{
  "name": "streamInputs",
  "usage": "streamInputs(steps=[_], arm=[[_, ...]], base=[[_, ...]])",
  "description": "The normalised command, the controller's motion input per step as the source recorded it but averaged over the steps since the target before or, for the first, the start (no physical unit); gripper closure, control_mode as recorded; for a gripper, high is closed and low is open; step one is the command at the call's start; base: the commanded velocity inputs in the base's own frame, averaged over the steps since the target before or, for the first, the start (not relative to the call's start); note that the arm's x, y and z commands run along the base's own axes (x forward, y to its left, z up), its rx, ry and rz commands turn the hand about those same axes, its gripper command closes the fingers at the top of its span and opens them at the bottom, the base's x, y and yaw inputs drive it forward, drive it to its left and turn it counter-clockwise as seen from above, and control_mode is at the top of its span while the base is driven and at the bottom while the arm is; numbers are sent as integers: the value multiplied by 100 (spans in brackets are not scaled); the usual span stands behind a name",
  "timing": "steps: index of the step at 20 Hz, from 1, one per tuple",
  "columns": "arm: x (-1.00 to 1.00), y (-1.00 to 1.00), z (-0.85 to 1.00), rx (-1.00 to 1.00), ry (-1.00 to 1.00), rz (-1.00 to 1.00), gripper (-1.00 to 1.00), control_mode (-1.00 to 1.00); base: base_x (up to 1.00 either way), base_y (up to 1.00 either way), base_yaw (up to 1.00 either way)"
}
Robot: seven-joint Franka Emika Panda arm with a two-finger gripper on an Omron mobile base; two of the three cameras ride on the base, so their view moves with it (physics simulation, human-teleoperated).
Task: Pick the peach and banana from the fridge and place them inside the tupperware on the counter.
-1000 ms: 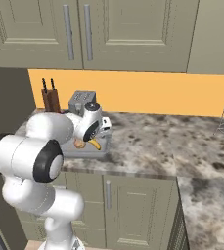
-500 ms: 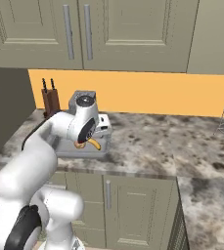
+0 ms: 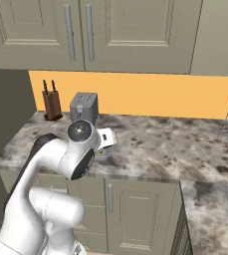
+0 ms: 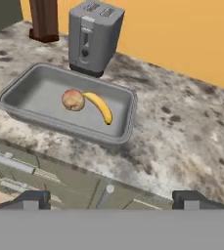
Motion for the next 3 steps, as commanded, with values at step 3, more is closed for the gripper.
streamInputs(steps=[3], arm=[[-100,-37,56,1,-21,0,-100,-100]], base=[[0,0,0]])
